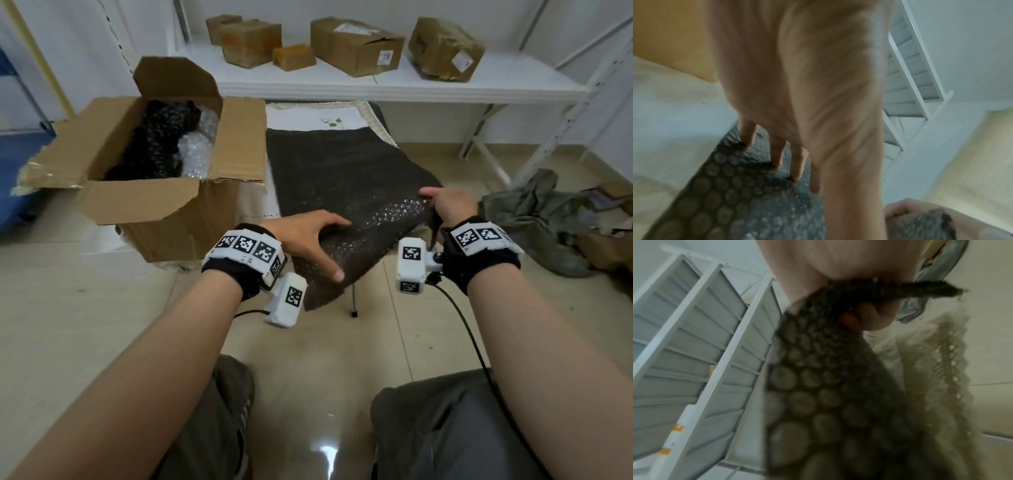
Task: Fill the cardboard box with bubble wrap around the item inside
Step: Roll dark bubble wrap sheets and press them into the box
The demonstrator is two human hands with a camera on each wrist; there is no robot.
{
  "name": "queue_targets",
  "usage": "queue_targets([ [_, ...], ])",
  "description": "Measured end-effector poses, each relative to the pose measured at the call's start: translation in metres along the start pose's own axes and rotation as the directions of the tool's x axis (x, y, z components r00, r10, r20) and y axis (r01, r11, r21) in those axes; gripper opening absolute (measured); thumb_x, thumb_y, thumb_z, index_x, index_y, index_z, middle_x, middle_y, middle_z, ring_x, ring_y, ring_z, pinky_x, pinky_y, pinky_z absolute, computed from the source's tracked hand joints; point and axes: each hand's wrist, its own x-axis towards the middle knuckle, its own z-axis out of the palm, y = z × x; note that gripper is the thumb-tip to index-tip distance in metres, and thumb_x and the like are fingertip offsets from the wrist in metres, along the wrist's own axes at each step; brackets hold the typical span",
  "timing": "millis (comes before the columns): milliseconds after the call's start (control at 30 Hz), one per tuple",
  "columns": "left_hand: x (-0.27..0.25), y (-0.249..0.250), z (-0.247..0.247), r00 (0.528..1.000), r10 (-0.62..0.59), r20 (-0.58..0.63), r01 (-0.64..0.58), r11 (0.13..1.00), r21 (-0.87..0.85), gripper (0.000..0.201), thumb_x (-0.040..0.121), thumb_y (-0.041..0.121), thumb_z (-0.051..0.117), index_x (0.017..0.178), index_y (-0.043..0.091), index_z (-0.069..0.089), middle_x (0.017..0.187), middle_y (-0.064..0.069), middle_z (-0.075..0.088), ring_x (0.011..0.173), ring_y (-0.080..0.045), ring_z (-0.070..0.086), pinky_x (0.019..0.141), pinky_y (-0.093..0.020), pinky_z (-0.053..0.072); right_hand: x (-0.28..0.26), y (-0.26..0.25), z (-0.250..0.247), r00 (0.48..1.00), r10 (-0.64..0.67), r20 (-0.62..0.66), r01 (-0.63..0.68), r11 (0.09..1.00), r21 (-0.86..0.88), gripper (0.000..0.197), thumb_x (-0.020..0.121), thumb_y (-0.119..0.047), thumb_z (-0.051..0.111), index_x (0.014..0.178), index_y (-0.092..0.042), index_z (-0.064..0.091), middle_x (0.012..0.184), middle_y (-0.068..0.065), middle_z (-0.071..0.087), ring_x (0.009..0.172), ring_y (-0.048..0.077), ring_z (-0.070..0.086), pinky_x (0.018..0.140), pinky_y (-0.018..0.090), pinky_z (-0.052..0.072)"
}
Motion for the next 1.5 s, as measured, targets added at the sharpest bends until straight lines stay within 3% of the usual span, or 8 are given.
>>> queue_targets([
  [300, -0.003, -0.015, 0.011, 0.999, 0.004, 0.04, -0.015, 0.957, 0.288, 0.111, 0.077, 0.0, 0.074, 0.155, 0.031, 0.001, 0.164, 0.0, -0.002, 0.151, -0.02, -0.002, 0.122, -0.045, 0.009, 0.001, 0.012, -0.007, 0.975, 0.22, 0.041, -0.222, 0.926, 0.304, 0.023, 0.083, -0.004, 0.058, 0.1, -0.009, 0.074, 0.093, 0.015, 0.072, 0.078, 0.03, 0.07, 0.077, 0.042, 0.059],
  [533, -0.004, -0.026, 0.004, 1.0, -0.007, -0.018, 0.009, 0.994, 0.107, 0.119, 0.061, 0.044, 0.087, 0.154, 0.035, 0.014, 0.163, 0.006, 0.011, 0.149, -0.015, 0.012, 0.121, -0.041, 0.017, -0.018, 0.004, -0.008, 0.939, 0.319, 0.126, -0.338, 0.795, 0.503, 0.023, 0.095, -0.003, 0.046, 0.074, -0.006, 0.054, 0.042, 0.007, 0.06, 0.031, 0.018, 0.058, 0.033, 0.026, 0.048],
  [700, -0.012, -0.006, -0.005, 0.993, 0.06, -0.101, -0.087, 0.954, -0.288, 0.067, 0.075, 0.08, 0.049, 0.122, 0.035, 0.065, 0.123, 0.006, 0.065, 0.112, -0.012, 0.06, 0.099, -0.033, 0.046, -0.026, 0.001, -0.005, 0.933, 0.312, 0.178, -0.334, 0.569, 0.751, 0.021, 0.096, 0.0, 0.037, 0.076, -0.003, 0.044, 0.08, 0.015, 0.052, 0.063, 0.026, 0.06, 0.047, 0.032, 0.058],
  [833, -0.015, 0.002, -0.007, 0.998, 0.063, 0.024, -0.051, 0.938, -0.342, 0.041, 0.07, 0.057, 0.064, 0.101, 0.03, 0.069, 0.099, 0.0, 0.07, 0.093, -0.015, 0.067, 0.081, -0.026, 0.053, -0.022, 0.007, -0.004, 0.928, 0.329, 0.177, -0.329, 0.494, 0.805, 0.021, 0.099, -0.012, 0.042, 0.107, 0.003, 0.053, 0.107, 0.022, 0.056, 0.085, 0.042, 0.06, 0.06, 0.044, 0.061],
  [933, -0.009, -0.002, -0.005, 0.999, -0.026, -0.032, 0.019, 0.978, -0.21, 0.022, 0.082, 0.031, 0.066, 0.101, 0.02, 0.068, 0.093, -0.002, 0.071, 0.088, -0.017, 0.068, 0.076, -0.027, 0.053, -0.019, 0.008, -0.004, 0.939, 0.325, 0.116, -0.292, 0.572, 0.766, 0.035, 0.1, -0.026, 0.037, 0.12, -0.002, 0.052, 0.108, 0.02, 0.059, 0.082, 0.038, 0.064, 0.053, 0.036, 0.061],
  [1067, -0.002, -0.01, -0.009, 0.955, -0.106, -0.276, 0.04, 0.971, -0.234, 0.018, 0.093, 0.025, 0.056, 0.1, 0.014, 0.069, 0.096, -0.005, 0.072, 0.092, -0.021, 0.067, 0.084, -0.036, 0.054, -0.012, 0.01, -0.003, 0.954, 0.3, 0.019, -0.26, 0.789, 0.557, 0.049, 0.088, -0.062, 0.034, 0.095, -0.02, 0.057, 0.079, 0.002, 0.056, 0.056, 0.014, 0.049, 0.041, 0.016, 0.039],
  [1233, 0.01, -0.023, -0.002, 0.845, -0.255, -0.471, 0.198, 0.966, -0.168, 0.009, 0.094, 0.029, 0.053, 0.093, 0.023, 0.058, 0.096, -0.007, 0.068, 0.091, -0.027, 0.062, 0.084, -0.041, 0.053, -0.005, 0.018, -0.007, 0.982, 0.187, -0.019, -0.158, 0.88, 0.449, 0.068, 0.074, -0.074, 0.037, 0.104, -0.018, 0.059, 0.084, 0.005, 0.065, 0.07, 0.019, 0.053, 0.058, 0.026, 0.041],
  [1500, 0.023, -0.028, 0.01, 0.684, -0.267, -0.678, 0.292, 0.953, -0.08, 0.032, 0.09, 0.025, 0.065, 0.117, 0.02, 0.049, 0.117, -0.005, 0.056, 0.104, -0.027, 0.057, 0.08, -0.04, 0.051, 0.018, 0.028, 0.004, 0.986, 0.152, -0.073, -0.144, 0.983, 0.111, 0.016, 0.076, -0.02, 0.069, 0.077, -0.009, 0.058, 0.069, 0.009, 0.061, 0.047, 0.018, 0.051, 0.042, 0.026, 0.038],
])
